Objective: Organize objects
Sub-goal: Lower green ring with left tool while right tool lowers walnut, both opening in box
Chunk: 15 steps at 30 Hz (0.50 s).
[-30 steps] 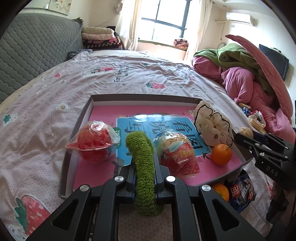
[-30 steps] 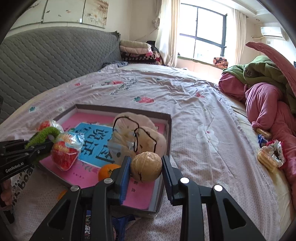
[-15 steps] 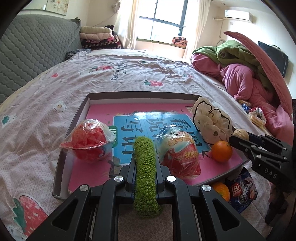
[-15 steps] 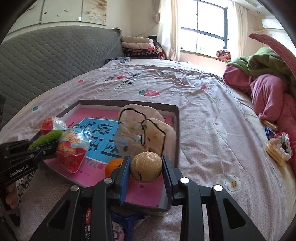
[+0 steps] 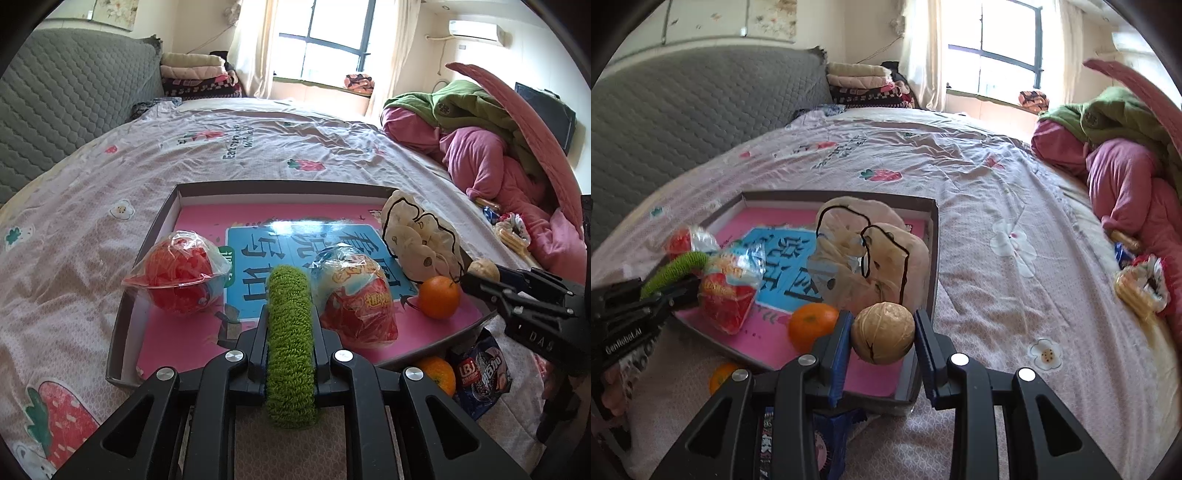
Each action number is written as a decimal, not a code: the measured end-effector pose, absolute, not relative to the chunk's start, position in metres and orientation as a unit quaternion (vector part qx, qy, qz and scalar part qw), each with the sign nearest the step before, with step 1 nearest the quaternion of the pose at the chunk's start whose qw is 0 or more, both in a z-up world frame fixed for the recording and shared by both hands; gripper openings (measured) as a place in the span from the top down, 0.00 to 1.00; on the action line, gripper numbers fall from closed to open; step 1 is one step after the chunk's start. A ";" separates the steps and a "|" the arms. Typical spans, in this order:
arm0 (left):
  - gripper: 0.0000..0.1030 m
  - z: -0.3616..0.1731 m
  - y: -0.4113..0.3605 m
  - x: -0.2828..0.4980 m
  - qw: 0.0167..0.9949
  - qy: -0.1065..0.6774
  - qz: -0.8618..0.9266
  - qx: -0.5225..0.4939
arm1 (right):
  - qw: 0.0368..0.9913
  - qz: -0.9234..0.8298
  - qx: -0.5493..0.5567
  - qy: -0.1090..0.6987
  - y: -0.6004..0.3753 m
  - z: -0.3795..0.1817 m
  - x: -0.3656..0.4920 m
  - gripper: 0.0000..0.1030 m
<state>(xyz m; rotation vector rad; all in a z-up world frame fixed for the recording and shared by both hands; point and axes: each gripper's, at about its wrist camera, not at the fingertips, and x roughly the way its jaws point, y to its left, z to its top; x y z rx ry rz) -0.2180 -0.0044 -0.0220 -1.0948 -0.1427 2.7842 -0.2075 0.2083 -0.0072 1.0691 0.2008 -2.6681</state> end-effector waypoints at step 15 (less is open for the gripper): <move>0.80 -0.024 -0.001 -0.215 0.065 -0.035 0.928 -0.365 | 0.136 -0.914 0.379 0.048 0.210 -0.011 -0.207 0.67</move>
